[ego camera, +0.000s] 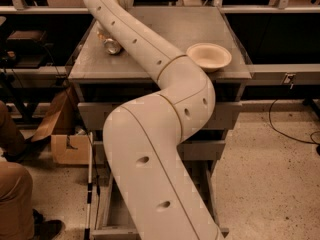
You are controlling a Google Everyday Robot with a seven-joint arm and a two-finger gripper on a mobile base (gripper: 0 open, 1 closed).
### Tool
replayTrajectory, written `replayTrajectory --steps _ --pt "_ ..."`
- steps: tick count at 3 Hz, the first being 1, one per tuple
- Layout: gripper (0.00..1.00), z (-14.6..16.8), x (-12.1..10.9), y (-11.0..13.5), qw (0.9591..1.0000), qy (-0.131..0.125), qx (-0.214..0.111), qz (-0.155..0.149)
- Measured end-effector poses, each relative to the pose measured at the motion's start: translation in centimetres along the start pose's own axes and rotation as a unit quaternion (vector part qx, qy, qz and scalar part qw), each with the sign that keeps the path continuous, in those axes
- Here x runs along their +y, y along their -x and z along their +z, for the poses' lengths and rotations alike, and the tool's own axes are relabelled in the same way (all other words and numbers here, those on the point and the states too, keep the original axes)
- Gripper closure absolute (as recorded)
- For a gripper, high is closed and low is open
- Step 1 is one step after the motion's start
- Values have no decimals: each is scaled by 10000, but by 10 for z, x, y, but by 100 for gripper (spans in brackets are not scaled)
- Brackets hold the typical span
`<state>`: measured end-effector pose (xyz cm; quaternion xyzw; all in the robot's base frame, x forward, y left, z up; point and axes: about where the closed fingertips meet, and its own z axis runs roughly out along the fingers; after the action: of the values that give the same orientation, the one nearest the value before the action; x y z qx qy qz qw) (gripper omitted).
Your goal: Place coke can into bottom drawer
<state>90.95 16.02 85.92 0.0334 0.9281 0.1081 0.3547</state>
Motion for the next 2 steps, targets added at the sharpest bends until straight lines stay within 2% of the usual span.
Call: replayTrajectory --steps 1,2 --pt "65 -2 -7 2 9999 -19 -83 -61" --pt "87 -6 -15 2 9998 91 -107 -107"
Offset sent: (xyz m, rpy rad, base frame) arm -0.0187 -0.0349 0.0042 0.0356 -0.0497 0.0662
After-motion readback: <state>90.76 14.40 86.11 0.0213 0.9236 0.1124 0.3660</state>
